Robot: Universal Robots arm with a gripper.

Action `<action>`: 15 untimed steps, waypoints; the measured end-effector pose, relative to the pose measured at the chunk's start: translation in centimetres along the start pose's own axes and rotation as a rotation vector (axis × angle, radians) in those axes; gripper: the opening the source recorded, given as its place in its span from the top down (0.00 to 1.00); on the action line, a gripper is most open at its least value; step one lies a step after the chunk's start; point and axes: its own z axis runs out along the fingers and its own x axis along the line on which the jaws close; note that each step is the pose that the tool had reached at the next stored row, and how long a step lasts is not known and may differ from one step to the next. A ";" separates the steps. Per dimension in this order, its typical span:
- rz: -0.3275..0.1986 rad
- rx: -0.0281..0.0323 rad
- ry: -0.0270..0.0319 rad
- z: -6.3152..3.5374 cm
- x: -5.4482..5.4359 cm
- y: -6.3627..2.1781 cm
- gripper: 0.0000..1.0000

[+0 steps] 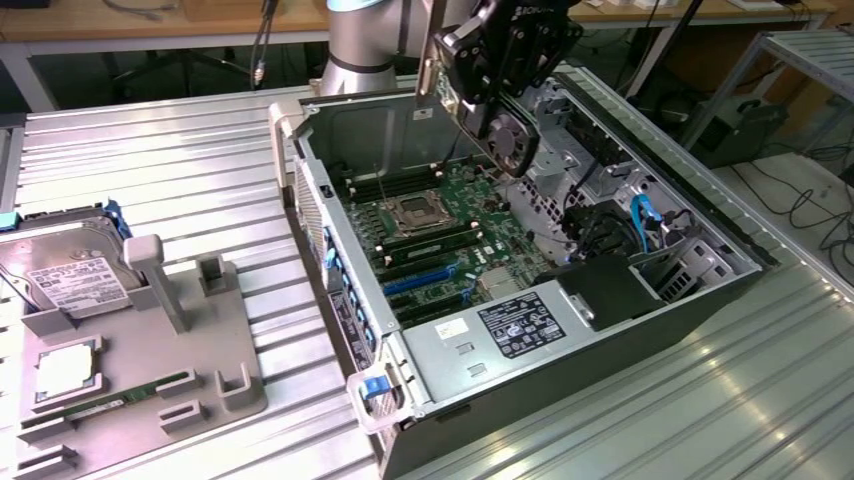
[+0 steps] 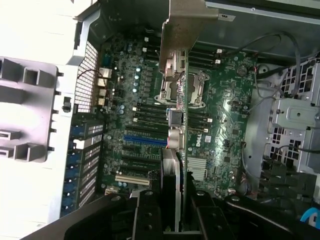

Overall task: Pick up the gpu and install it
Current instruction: 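Insert the gpu into the slot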

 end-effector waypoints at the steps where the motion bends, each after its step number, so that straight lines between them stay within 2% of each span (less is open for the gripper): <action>1: -0.005 -0.0001 0.0002 0.00 0.0 0.00 0.72; 4: -0.029 -0.0010 0.0011 0.00 0.0 0.00 0.72; 15: -0.089 -0.0111 0.0021 0.00 0.0 0.00 0.72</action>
